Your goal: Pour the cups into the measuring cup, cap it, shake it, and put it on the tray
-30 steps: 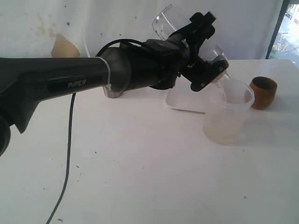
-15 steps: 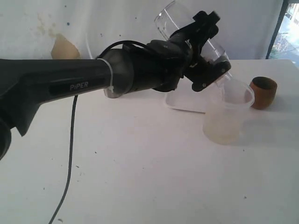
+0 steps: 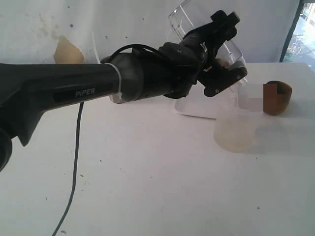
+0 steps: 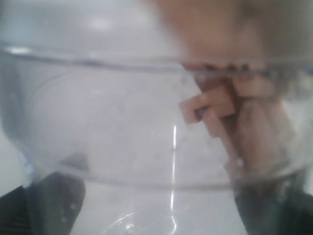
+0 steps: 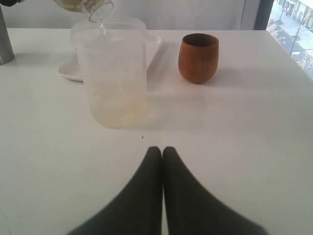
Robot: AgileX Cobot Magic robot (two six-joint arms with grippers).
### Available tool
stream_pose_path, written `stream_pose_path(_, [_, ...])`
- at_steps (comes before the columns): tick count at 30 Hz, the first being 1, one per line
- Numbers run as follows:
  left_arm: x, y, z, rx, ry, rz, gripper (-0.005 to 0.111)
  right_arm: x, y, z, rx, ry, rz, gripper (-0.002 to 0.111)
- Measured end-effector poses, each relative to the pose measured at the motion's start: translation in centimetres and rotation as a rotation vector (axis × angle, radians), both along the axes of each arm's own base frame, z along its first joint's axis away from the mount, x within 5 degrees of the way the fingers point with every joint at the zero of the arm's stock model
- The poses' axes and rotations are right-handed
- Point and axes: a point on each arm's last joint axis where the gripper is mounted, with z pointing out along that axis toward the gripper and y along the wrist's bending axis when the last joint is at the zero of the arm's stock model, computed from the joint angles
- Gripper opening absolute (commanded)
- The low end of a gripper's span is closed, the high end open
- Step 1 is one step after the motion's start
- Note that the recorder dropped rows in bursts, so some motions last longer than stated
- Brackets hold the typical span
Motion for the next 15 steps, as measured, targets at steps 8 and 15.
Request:
stream_pose_path(8, [0.01,0.01,0.01,0.001,-0.002,0.002,0.0,0.0,0.0,0.0,0.0,0.0,0.0,0.0])
stream_pose_path(15, [-0.32,-0.2,0.16,0.005,-0.015,0.013,0.0,0.0,0.0,0.0,0.0,0.0,0.0,0.0])
